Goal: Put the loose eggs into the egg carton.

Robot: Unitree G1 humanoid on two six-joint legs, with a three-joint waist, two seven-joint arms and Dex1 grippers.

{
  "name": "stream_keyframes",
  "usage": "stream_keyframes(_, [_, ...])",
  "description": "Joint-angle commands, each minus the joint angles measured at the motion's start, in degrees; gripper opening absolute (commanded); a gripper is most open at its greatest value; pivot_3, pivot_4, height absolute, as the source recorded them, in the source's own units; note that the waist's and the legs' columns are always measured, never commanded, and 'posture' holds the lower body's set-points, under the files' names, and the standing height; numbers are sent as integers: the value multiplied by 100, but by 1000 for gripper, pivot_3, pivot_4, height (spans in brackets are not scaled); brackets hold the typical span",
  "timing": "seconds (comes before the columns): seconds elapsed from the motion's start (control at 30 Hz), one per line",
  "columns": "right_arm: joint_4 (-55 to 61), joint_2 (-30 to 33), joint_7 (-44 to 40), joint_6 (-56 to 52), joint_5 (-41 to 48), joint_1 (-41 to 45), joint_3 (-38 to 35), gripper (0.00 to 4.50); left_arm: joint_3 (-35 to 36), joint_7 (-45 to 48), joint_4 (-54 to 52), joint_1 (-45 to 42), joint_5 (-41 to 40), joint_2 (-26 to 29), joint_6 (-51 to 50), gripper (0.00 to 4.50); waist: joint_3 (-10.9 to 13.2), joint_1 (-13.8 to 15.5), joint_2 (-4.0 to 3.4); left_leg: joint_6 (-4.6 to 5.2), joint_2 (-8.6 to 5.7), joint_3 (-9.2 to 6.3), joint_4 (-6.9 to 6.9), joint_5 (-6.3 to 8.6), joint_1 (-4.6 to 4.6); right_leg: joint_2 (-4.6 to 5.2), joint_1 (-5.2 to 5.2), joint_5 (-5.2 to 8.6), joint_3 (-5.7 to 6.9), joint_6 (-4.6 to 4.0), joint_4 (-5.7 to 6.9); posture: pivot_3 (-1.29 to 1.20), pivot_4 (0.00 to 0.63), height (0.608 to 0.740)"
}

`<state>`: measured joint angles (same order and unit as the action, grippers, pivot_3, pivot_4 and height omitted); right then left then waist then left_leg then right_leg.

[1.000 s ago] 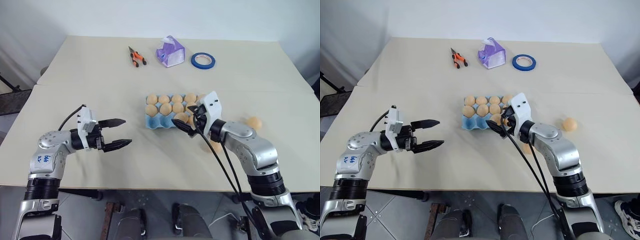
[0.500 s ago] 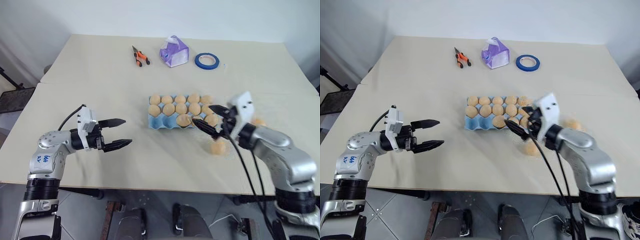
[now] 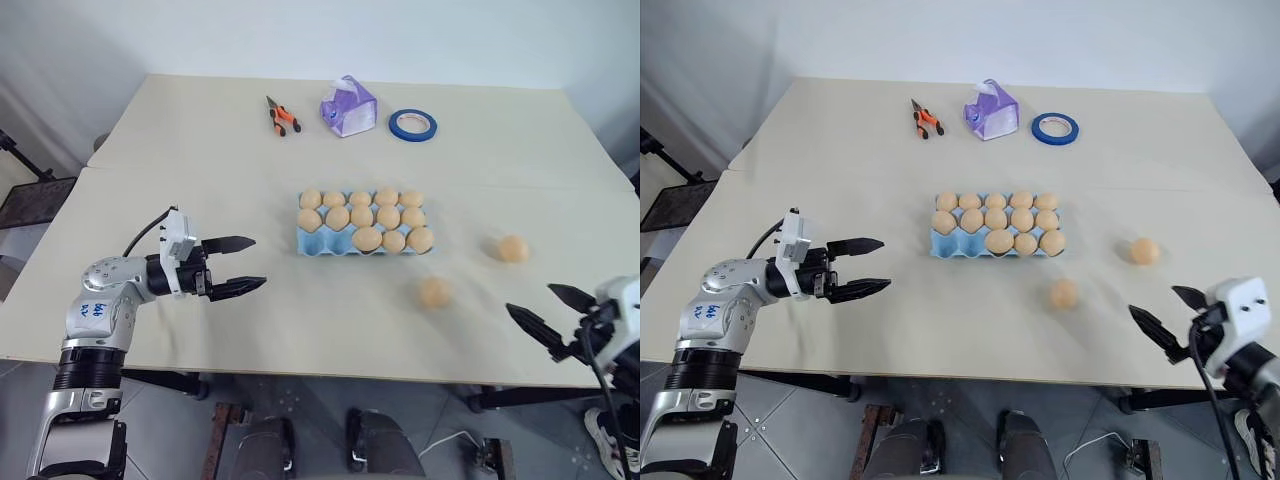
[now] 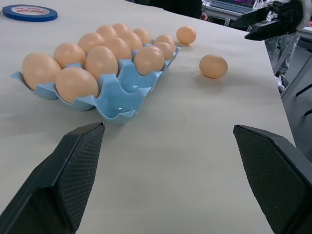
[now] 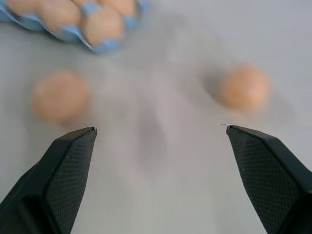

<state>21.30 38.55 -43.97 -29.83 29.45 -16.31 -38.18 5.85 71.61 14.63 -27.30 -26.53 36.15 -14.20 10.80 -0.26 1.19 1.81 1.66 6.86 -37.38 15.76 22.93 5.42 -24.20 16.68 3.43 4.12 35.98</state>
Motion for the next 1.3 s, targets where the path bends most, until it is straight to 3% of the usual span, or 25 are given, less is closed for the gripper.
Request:
stream_keyframes(0.03, [-9, 59, -15, 218, 50, -61, -281, 4467, 23, 104, 77, -194, 20, 47, 129, 4500, 0, 0, 0, -3, 0, 0, 0, -1, -2, 0, 1, -2, 0, -1, -1, 0, 150, 740])
stream_keyframes(0.2, [-399, -50, 679, 336, -275, 518, -3, 4467, -24, 128, 201, -313, 54, 18, 183, 4500, 0, -5, 0, -21, 0, 2, 6, 6, -36, 1, 28, -4, -5, -5, -5, 0, 150, 740])
stream_keyframes(0.47, [-1762, -407, 1798, 95, -769, 2397, 1033, 4467, -37, 75, 154, -326, 63, -39, 168, 4500, 0, -19, -1, -29, 3, 0, 23, 5, -58, 4, 46, -3, -8, -11, -15, 0, 150, 740])
stream_keyframes(0.73, [-3504, -492, 2475, 801, -1582, 3698, 1704, 4467, 99, -3, -124, -87, -33, 51, 86, 4500, 1, -61, -2, -12, 2, 2, 28, -3, -51, 5, 39, -2, 0, -13, -18, 0, 150, 740])
stream_keyframes(0.9, [-3974, -472, 2384, 1031, -1719, 3948, 1901, 4467, 167, 87, -329, 105, -120, 165, -15, 4500, 1, -128, -2, -11, 4, 2, 31, -3, -51, 5, 40, -2, 3, -13, -18, 0, 150, 740])
stream_keyframes(1.0, [-3967, -501, 2363, 1014, -1690, 4001, 1959, 3870, 217, 98, -360, 126, -178, 205, -55, 4500, 1, -141, -3, -11, 4, 2, 29, -3, -51, 4, 40, -2, 3, -13, -16, 0, 150, 740])
stream_keyframes(1.17, [-3785, -533, 2331, 918, -1643, 4036, 2019, 2039, 250, 107, -370, 178, -200, 218, -97, 4500, 1, -169, -3, -15, 5, 4, 27, -4, -54, 4, 40, -2, -1, -12, -10, 0, 150, 740])
stream_keyframes(1.3, [-3241, -574, 2315, 684, -1498, 4139, 2030, 1364, 322, 35, -414, 174, -251, 154, -84, 4500, 2, -167, -4, -18, 6, 3, 30, -5, -55, 4, 39, -2, 0, -13, -9, 0, 150, 740])
